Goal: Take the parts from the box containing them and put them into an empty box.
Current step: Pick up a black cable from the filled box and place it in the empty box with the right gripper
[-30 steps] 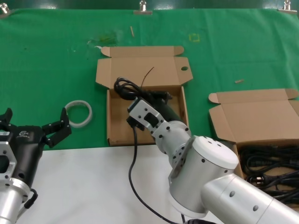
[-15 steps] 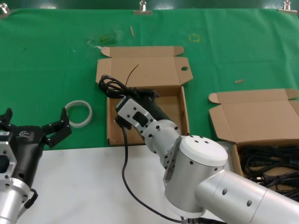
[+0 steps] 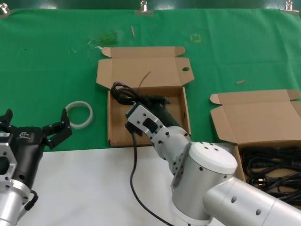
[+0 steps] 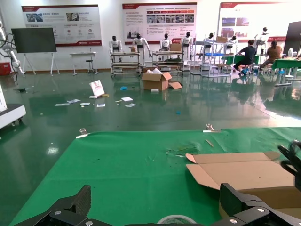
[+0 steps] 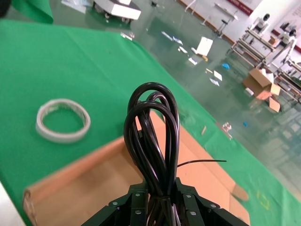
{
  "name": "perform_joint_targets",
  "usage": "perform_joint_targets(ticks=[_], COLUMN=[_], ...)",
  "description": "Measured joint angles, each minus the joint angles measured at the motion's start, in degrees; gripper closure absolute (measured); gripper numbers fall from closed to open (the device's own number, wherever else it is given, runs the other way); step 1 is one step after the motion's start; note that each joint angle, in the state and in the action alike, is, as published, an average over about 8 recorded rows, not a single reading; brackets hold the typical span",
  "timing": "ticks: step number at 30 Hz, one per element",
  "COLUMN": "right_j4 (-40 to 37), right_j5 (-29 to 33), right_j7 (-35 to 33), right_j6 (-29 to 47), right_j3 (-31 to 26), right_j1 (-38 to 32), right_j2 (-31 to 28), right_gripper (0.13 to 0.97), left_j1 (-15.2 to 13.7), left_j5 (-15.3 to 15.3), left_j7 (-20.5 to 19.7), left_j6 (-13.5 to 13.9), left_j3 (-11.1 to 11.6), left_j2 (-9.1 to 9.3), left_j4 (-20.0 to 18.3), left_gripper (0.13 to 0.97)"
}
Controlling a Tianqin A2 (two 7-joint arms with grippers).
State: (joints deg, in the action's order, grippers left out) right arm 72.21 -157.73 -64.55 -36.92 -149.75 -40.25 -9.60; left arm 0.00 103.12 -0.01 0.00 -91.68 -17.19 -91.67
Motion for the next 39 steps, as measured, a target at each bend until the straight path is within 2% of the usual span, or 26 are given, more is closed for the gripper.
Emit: perform_joint_targets(ticks=[12, 22, 31, 39], right_j4=[0.7, 0.8, 0.8, 0.8], right_j5=[0.0, 0.0, 0.0, 0.0], right_j7=[-4.8, 3.8, 4.2, 4.2], right_j6=[-0.4, 1.9, 2.0, 2.0], right_j3=[4.7, 0.4, 0.3, 0.3], right_j1=[3.4, 1.2, 1.1, 1.1], right_j2=[-0.1, -0.4, -0.5, -0.5], right_gripper=[0.859, 0.859, 0.824, 0.724], left_j1=[0.0, 0.0, 0.0, 0.0], left_j5=[0.0, 0.0, 0.0, 0.0], left_j7=[0.0, 0.0, 0.0, 0.0], left_j6=[0.0, 0.0, 0.0, 0.0], left_j3=[0.0, 0.0, 0.0, 0.0], left_j2=[0.00, 0.00, 0.00, 0.00], left_j4=[0.0, 0.0, 0.0, 0.0], left_gripper=[0.132, 0.132, 0.132, 0.132])
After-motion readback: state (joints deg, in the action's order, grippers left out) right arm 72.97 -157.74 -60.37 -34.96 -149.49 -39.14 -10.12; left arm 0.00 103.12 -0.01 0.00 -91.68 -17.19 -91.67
